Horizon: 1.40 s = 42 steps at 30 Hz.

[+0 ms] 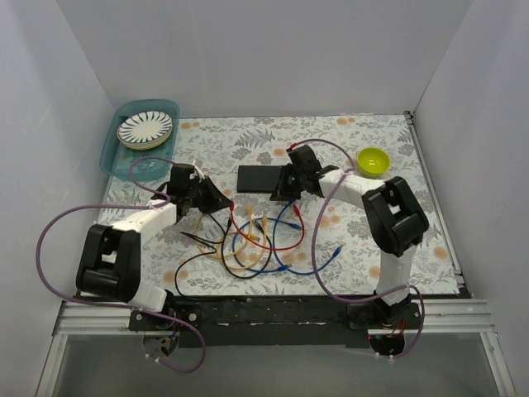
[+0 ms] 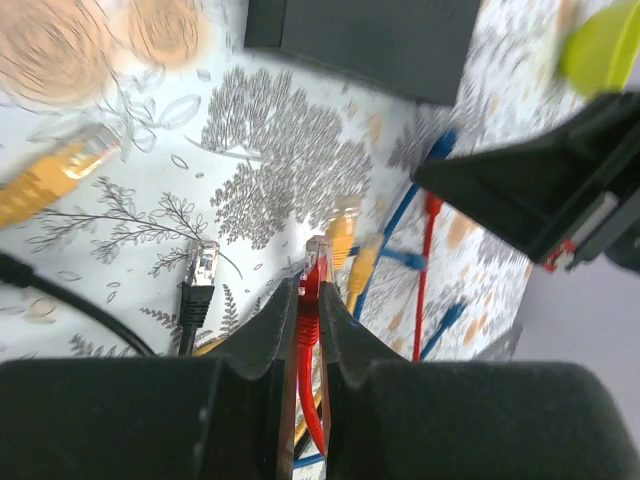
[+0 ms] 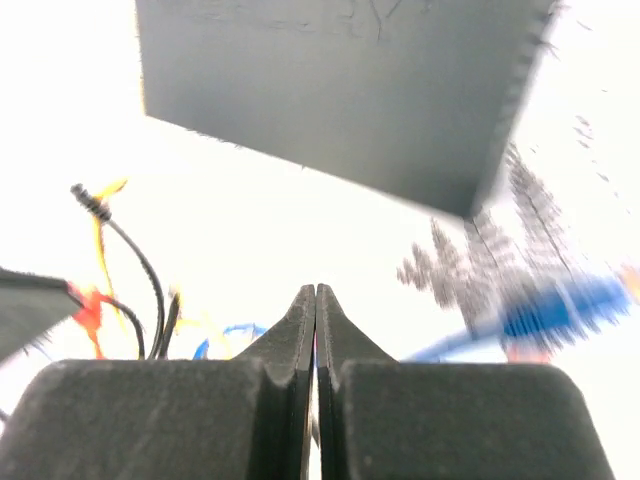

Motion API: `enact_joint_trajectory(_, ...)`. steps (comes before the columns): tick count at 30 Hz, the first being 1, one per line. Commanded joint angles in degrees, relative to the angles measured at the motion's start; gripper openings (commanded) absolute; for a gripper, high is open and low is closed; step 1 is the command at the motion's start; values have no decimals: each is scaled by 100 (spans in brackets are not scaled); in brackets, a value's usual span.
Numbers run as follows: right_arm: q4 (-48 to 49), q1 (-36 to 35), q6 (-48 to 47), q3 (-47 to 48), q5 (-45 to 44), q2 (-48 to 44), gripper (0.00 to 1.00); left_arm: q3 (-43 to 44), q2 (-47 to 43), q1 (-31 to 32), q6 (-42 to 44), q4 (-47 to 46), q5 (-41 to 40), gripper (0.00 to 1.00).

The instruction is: Pull the plug from the switch port

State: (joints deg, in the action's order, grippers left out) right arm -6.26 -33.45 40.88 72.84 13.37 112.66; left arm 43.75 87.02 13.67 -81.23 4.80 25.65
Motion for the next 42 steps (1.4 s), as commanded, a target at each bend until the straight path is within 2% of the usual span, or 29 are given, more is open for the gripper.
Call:
enact_joint_trajectory(1, 64, 40, -440, -524, -449, -1148, 1, 55, -695, -163, -15, 793, -1131, 0)
enact_joint_trajectory(2, -32, 32, -519, -603, -475, -1228, 1, 72, -696, -172, -50, 856, -1271, 2)
enact_joint_trajectory(3, -68, 32, -590, -674, -458, -1307, 1, 116, -678, -189, -85, 934, -1299, 11)
enact_joint_trajectory(4, -164, 40, -669, -718, -466, -1439, 1, 151, -669, -198, -112, 970, -1343, 23)
enact_joint_trajectory(5, -321, 23, -739, -744, -510, -1510, 1, 178, -678, -207, -138, 988, -1369, 44)
enact_joint_trajectory(8, -533, -3, -915, -850, -615, -1852, 13, 301, -818, -207, -244, 1119, -1580, 59)
enact_joint_trajectory(11, -762, -73, -1108, -973, -782, -2291, 17, 546, -880, -216, -244, 1567, -2071, 71)
enact_joint_trajectory(14, -789, -414, -1451, -965, -713, -2635, 17, 688, -898, -224, -524, 2408, -2994, 98)
enact_joint_trajectory(15, -850, -547, -1539, -877, -721, -2653, 15, 714, -880, -268, -612, 2560, -3352, 98)
enact_joint_trajectory(17, -1157, -967, -1671, -623, -826, -2618, 12, 732, -828, -373, -997, 3042, -3575, 98)
enact_joint_trajectory(21, -1281, -1400, -1566, -586, -844, -2582, 6, 416, -757, -838, -1298, 3203, -3427, 98)
enact_joint_trajectory(22, -1246, -1436, -1531, -630, -844, -2626, 6, 372, -644, -848, -1325, 3203, -3383, 98)
enact_joint_trajectory(25, -1281, -1480, -1496, -762, -976, -2854, 4, 152, -363, -849, -1308, 3133, -3076, 82)
enact_joint_trajectory(26, -1351, -1480, -1539, -788, -1133, -2942, 3, -75, -335, -849, -1281, 2872, -2631, 63)
enact_joint_trajectory(28, -1447, -1480, -1601, -832, -1301, -3214, 2, -374, -379, -788, -1368, 2519, -2145, 43)
enact_joint_trajectory(29, -1535, -1471, -1636, -850, -1571, -3302, 1, -489, -379, -717, -1473, 2256, -1882, 27)
enact_joint_trajectory(32, -1702, -1454, -1706, -938, -1845, -3636, 1, -561, -108, -130, -1755, 1982, -1757, 14)
enact_joint_trajectory(33, -1816, -1445, -1707, -973, -1899, -3776, 1, -499, 15, 264, -1808, 1912, -1661, 7)
enact_joint_trajectory(35, -1878, -1384, -1698, -1105, -1987, -3918, 1, -438, 305, 670, -1966, 1588, -1502, 1)
enact_joint_trajectory(36, -1931, -1366, -1689, -1149, -2013, -4049, 1, -402, 402, 1159, -2019, 1499, -1458, 0)
enact_joint_trajectory(38, -1966, -1278, -1654, -1271, -2031, -4155, 1, -262, 752, 1924, -2150, 1175, -1379, 0)
enact_joint_trajectory(42, -2054, -1173, -1601, -1404, -2013, -4314, 1, 80, 1402, 2789, -2275, 584, -1115, 0)
